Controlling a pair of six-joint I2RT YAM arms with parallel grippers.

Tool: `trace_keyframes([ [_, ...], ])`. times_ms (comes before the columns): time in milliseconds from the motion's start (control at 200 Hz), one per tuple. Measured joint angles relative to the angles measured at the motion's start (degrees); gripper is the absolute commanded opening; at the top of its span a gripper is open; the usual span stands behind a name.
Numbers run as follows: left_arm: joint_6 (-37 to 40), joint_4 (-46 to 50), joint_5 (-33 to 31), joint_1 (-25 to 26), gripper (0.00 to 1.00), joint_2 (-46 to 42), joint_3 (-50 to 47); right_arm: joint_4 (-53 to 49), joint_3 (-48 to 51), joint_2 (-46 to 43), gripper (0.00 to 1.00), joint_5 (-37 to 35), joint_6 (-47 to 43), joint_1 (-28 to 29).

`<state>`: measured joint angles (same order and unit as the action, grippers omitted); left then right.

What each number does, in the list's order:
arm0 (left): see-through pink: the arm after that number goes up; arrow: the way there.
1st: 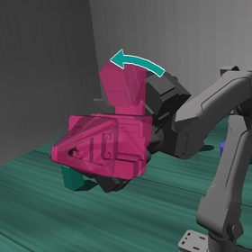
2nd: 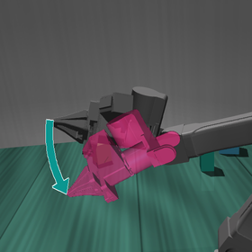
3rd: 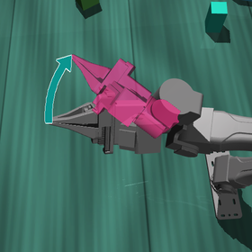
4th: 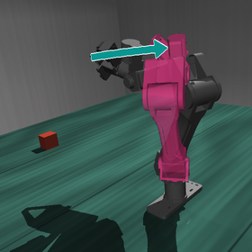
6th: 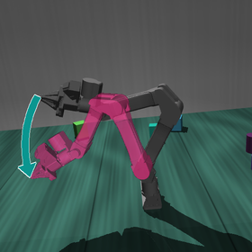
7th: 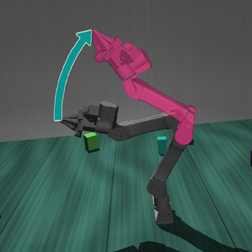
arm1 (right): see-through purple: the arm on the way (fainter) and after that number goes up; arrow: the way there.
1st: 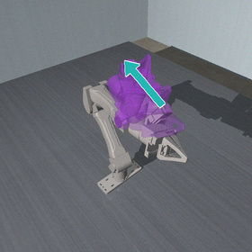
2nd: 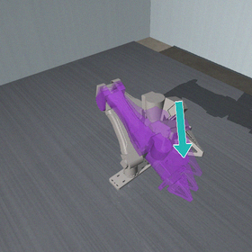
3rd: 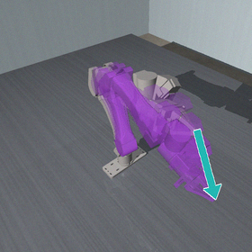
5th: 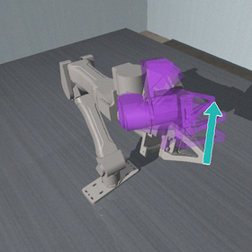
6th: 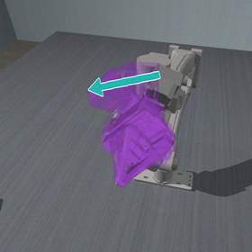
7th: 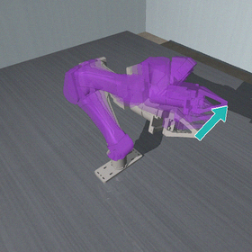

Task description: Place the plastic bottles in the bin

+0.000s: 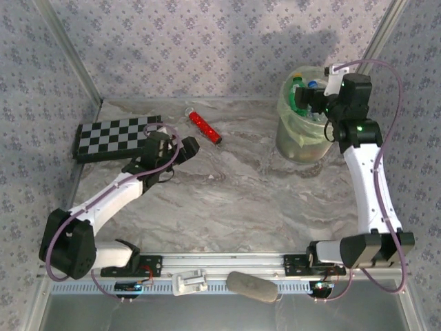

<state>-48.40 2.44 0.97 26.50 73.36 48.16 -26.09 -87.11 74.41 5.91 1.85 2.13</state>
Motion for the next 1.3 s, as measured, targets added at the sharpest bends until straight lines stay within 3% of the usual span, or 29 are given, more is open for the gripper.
trace_keyframes([
  [125, 1.05, 1.60, -2.27, -1.92, 1.00, -1.79, 0.00, 0.74, 6.38, -5.27, 0.99, 0.35, -0.85, 5.01],
  [415, 3.56, 4.79, -11.41, -7.98, 1.00, -7.85, -0.94, 6.60, 28.61, -13.86, 0.99, 0.00, -1.27, 24.02],
  [565, 6.49, 5.73, -18.53, -8.83, 1.00, -10.47, -3.34, 11.08, 37.97, -13.18, 0.99, -3.02, -0.81, 27.50],
  [735, 12.20, 4.35, -27.69, -8.90, 1.00, -11.23, -7.80, 18.78, 45.81, -9.92, 0.99, -11.87, -2.89, 26.91],
  [860, 17.86, 3.37, -33.31, -8.90, 1.00, -11.23, -11.13, 24.57, 50.66, -7.67, 0.99, -17.03, -6.49, 23.32],
  [1074, 27.76, -0.81, -41.18, -10.23, 1.00, -9.73, -12.13, 36.20, 56.19, -4.92, 0.99, -17.59, -8.85, 12.22],
  [1299, 34.56, -7.28, -45.88, -12.02, 1.00, -2.86, -13.70, 46.49, 59.98, 2.05, 0.99, -17.57, -9.01, 8.46],
])
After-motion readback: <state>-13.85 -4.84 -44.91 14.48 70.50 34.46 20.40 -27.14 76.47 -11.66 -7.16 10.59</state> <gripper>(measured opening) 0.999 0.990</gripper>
